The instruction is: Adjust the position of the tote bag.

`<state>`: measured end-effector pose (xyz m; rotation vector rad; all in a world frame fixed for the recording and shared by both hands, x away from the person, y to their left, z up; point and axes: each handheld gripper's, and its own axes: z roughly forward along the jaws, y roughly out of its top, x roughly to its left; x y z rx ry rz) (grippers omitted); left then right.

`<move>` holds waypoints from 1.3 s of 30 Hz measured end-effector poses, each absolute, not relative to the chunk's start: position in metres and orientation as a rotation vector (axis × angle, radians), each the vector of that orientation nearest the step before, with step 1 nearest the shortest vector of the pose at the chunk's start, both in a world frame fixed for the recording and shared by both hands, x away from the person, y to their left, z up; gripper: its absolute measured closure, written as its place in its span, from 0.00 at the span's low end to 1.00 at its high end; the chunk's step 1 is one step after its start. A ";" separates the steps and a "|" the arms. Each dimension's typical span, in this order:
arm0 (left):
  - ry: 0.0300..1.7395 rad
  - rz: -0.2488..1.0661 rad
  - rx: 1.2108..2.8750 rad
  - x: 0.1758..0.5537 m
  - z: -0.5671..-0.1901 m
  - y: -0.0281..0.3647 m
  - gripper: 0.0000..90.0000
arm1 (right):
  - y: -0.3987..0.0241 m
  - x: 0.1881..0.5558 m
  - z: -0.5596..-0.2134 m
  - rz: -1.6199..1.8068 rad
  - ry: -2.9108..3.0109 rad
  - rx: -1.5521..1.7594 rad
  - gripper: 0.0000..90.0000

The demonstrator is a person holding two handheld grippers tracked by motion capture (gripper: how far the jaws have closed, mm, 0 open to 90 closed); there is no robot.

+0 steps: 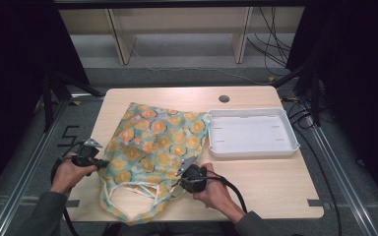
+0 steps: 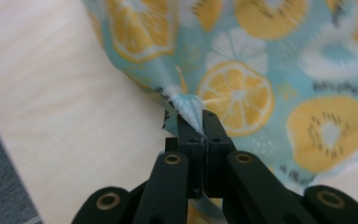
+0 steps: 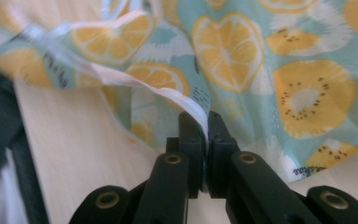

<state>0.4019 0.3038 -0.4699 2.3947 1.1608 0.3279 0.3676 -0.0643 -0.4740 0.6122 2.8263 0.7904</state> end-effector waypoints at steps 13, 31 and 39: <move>1.020 0.252 2.380 0.355 -0.469 0.272 0.97 | -0.109 0.401 -0.468 0.744 2.674 0.796 0.98; 0.964 0.389 2.240 0.315 -0.434 0.256 0.39 | -0.129 0.357 -0.443 0.902 2.655 0.616 0.47; 0.914 0.383 2.247 0.309 -0.433 0.249 0.38 | -0.126 0.338 -0.449 0.873 2.692 0.464 0.46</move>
